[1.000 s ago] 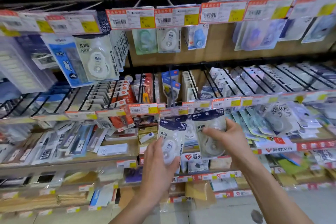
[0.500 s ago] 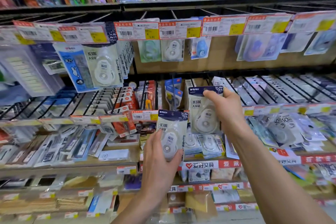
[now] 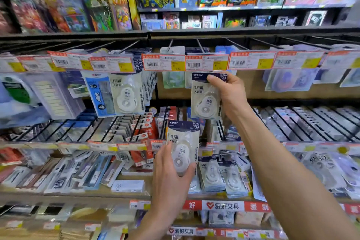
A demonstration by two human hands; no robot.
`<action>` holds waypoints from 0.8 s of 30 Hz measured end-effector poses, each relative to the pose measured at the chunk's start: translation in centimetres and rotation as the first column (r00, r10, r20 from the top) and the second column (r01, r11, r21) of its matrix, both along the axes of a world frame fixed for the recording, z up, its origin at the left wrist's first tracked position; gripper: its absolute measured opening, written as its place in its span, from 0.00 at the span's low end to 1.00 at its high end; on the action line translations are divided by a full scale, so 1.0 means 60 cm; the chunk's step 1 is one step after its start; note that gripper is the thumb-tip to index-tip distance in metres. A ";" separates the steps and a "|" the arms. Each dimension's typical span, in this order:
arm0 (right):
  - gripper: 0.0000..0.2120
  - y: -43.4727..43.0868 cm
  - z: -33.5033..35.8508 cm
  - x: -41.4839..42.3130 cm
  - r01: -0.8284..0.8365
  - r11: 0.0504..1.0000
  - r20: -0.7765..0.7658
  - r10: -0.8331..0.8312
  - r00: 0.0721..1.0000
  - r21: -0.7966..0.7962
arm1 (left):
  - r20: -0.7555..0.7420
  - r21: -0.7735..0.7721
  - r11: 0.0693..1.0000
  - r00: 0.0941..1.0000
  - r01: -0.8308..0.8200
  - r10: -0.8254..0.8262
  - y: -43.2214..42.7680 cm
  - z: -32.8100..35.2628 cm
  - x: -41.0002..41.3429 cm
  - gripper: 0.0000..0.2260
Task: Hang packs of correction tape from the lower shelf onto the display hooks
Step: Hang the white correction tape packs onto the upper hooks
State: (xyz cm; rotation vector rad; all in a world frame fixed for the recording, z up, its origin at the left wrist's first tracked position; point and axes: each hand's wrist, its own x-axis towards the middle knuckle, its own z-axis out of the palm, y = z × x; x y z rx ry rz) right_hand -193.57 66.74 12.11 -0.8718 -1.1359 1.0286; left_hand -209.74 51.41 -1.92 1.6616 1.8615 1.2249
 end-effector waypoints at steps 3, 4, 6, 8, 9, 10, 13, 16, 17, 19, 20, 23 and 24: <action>0.06 0.015 0.019 -0.012 -0.044 0.999 -0.035 0.044 0.998 0.023 | 0.019 -0.011 1.000 1.000 0.000 0.001 0.007 0.008 -0.004 0.36; 0.07 0.017 0.023 -0.016 -0.053 0.998 -0.041 0.054 0.998 0.028 | 0.022 -0.015 1.000 1.000 -0.001 0.002 0.010 0.011 -0.006 0.36; 0.08 0.018 0.026 -0.021 -0.076 0.996 -0.050 0.079 0.996 0.046 | 0.030 -0.017 1.000 1.000 -0.005 0.005 0.015 0.015 -0.009 0.36; 0.08 0.016 0.025 -0.024 -0.085 0.994 -0.062 0.089 0.994 0.065 | 0.034 -0.014 1.000 0.999 -0.009 0.009 0.018 0.018 -0.012 0.37; 0.08 0.015 0.025 -0.024 -0.081 0.994 -0.072 0.086 0.994 0.071 | 0.031 -0.011 1.000 0.999 -0.010 0.010 0.018 0.019 -0.012 0.37; 0.08 0.012 0.025 -0.023 -0.072 0.994 -0.079 0.078 0.994 0.079 | 0.030 -0.011 1.000 0.999 -0.010 0.010 0.018 0.018 -0.013 0.37; 0.08 0.009 0.028 -0.022 -0.056 0.991 -0.062 0.065 0.996 0.125 | 0.023 -0.010 1.000 1.000 -0.010 0.010 0.018 0.016 -0.016 0.37; 0.07 0.008 0.032 -0.024 -0.056 0.990 -0.046 0.062 0.997 0.130 | 0.016 -0.017 1.000 1.000 -0.006 0.007 0.015 0.016 -0.016 0.37; 0.07 0.008 0.032 -0.025 -0.064 0.990 -0.035 0.069 0.997 0.127 | 0.019 -0.019 1.000 1.000 -0.005 0.005 0.014 0.016 -0.015 0.38; 0.06 0.010 0.029 -0.027 -0.072 0.990 -0.034 0.077 0.996 0.117 | 0.021 -0.016 1.000 1.000 -0.003 0.003 0.013 0.018 -0.013 0.38; 0.06 0.012 0.028 -0.028 -0.066 0.992 -0.037 0.071 0.997 0.110 | 0.021 -0.015 1.000 1.000 -0.002 0.003 0.013 0.018 -0.012 0.38; 0.04 0.017 0.024 -0.028 -0.055 0.995 -0.046 0.059 0.997 0.081 | 0.027 -0.014 1.000 1.000 -0.001 0.001 0.011 0.021 -0.010 0.38; 0.05 0.019 0.024 -0.028 -0.057 0.996 -0.037 0.060 0.998 0.069 | 0.029 -0.009 1.000 1.000 -0.002 0.002 0.010 0.022 -0.010 0.38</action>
